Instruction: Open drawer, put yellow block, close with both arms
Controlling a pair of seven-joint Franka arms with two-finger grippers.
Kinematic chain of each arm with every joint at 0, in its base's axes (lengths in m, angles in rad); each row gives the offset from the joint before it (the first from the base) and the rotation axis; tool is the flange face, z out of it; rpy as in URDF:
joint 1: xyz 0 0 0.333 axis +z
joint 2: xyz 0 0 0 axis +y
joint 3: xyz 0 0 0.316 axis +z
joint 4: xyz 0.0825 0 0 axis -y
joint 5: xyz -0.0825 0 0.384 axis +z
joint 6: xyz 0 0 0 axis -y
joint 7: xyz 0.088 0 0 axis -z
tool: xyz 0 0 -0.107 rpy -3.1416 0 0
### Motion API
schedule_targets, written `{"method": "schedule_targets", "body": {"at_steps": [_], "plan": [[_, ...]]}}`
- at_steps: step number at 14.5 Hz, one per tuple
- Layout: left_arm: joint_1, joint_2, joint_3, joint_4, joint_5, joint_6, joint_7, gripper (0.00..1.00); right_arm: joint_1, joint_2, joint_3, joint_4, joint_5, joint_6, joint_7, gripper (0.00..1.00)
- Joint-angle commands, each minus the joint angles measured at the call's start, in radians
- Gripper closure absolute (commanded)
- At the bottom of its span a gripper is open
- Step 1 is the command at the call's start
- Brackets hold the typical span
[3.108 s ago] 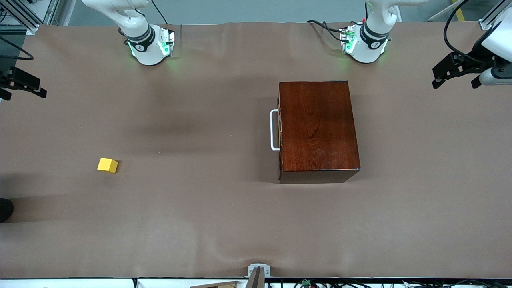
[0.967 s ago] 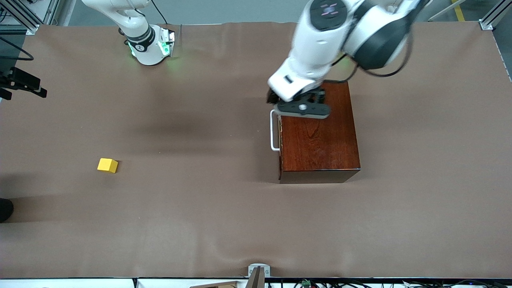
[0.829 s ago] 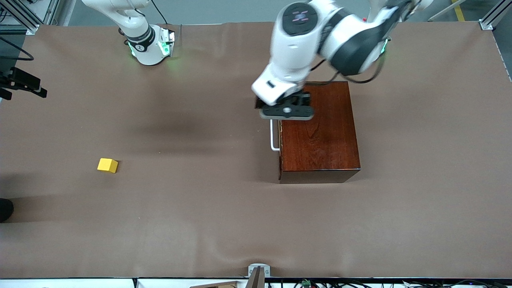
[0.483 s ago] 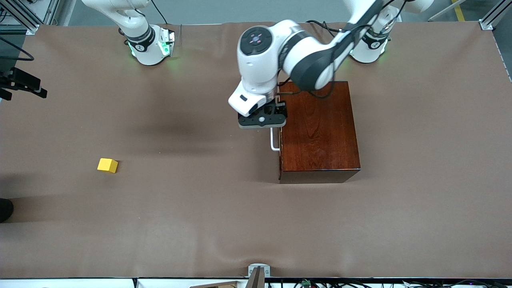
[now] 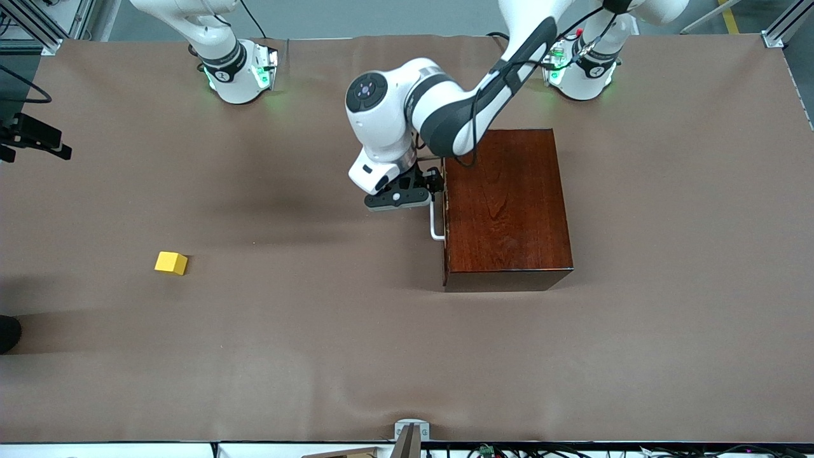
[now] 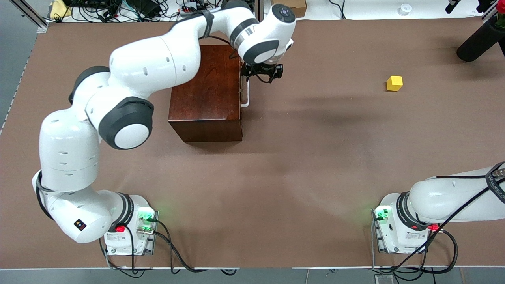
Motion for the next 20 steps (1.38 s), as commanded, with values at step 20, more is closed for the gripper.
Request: {"method": "schedule_targets", "body": {"at_steps": [20], "plan": [[-0.084,0.125,0.009,0.04,0.054,0.199,-0.202,0.0,-0.021,0.159,0.009,-0.008,-0.009,0.099,0.012,0.0]]}}
